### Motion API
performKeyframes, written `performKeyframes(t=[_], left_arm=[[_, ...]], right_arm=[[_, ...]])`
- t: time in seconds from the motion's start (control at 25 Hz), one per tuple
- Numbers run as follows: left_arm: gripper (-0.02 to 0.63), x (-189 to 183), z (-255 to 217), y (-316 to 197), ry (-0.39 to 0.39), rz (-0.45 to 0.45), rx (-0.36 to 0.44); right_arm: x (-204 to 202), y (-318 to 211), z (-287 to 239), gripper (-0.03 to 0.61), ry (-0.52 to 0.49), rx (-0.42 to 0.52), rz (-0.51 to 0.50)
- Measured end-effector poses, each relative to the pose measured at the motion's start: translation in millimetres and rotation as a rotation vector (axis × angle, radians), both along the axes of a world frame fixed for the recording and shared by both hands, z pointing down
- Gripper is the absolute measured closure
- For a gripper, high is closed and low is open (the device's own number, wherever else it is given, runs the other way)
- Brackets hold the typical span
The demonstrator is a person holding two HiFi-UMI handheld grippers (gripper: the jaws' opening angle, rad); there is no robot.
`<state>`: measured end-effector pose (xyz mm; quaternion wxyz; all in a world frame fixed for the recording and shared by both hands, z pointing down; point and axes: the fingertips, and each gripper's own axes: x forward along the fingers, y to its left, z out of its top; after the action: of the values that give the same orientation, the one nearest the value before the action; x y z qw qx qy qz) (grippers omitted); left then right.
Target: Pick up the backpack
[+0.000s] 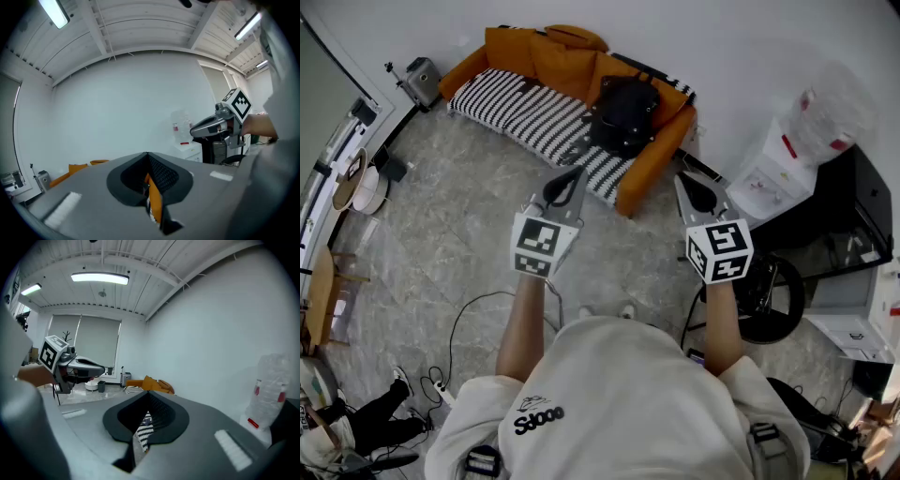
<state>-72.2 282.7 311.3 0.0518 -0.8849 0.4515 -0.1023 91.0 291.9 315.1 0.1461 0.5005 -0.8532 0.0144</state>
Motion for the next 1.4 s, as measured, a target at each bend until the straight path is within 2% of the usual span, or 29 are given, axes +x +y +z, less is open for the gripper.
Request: performKeyframes(t=[0.4, 0.64, 0.88, 1.12, 1.4], left_arm=[[0.603, -24.5, 5.3, 5.2, 0.121, -0.023, -0.077], [0.603, -41.5, 17.2, 4.5, 0.067, -0.041, -0.062], [0.603, -50.4, 36.9, 4.7, 0.015, 0.003, -0.082], [0.603, -67.6, 49.1, 6.1, -0.012, 0.059, -0.110], [0.603, -94.1, 64.7, 1.0, -0.008, 0.056, -0.148]], right_arm=[[-10.6, 13.9, 3.3, 0.577, -0.021, -0.020, 0.032], [-13.0, 16.9, 11.5, 0.577, -0.060, -0.047, 0.091], [-29.7, 14.8, 19.0, 0.577, -0.044, -0.066, 0.102], [-62.7, 11.6, 23.2, 0.575, -0.054, -0.072, 0.093], [-94.2, 11.3, 25.7, 0.575, -0.068, -0.073, 0.082]])
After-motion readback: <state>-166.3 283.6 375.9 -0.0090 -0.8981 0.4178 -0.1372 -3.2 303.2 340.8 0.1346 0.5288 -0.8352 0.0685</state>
